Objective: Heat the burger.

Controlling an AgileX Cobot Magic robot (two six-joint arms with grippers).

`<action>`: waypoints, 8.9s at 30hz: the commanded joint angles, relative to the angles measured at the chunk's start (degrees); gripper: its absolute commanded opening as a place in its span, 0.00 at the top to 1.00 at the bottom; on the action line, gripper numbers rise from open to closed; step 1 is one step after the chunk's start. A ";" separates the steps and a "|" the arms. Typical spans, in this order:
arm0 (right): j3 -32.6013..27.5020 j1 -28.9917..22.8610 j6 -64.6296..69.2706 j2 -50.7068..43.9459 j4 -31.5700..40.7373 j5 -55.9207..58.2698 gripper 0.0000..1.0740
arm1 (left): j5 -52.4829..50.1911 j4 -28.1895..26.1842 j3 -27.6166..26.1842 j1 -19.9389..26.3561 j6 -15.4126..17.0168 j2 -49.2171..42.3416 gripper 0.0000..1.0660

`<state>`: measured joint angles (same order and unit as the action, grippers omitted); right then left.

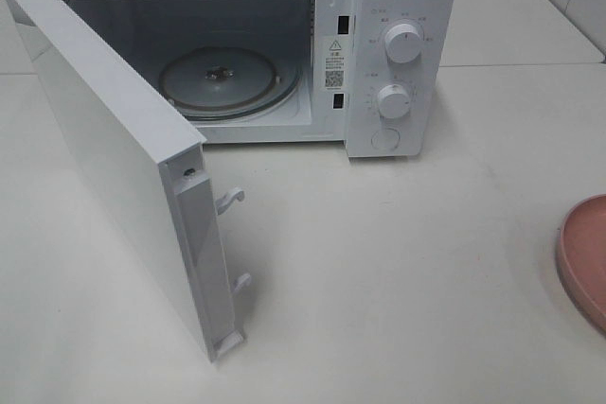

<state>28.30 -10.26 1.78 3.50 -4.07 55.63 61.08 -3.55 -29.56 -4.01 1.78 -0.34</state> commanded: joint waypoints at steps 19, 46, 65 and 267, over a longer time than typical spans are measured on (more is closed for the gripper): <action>-0.06 3.21 -0.40 -5.21 0.11 -0.57 0.29 | 0.11 0.11 0.06 0.40 0.23 -0.80 0.06; -0.06 3.21 -0.34 -5.21 0.11 -0.57 0.29 | 0.11 0.11 0.06 0.40 0.23 -0.80 0.06; -0.06 3.21 -0.46 -5.21 0.11 -0.57 0.29 | -3.61 -1.55 -3.04 0.40 2.01 3.09 0.13; -0.06 3.21 0.17 -5.21 -0.06 -0.57 0.29 | -18.62 0.34 -35.24 -49.10 9.40 94.48 0.06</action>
<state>28.30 -7.22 1.83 -0.23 -4.07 55.58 40.28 -2.52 -64.34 -52.83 10.89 94.88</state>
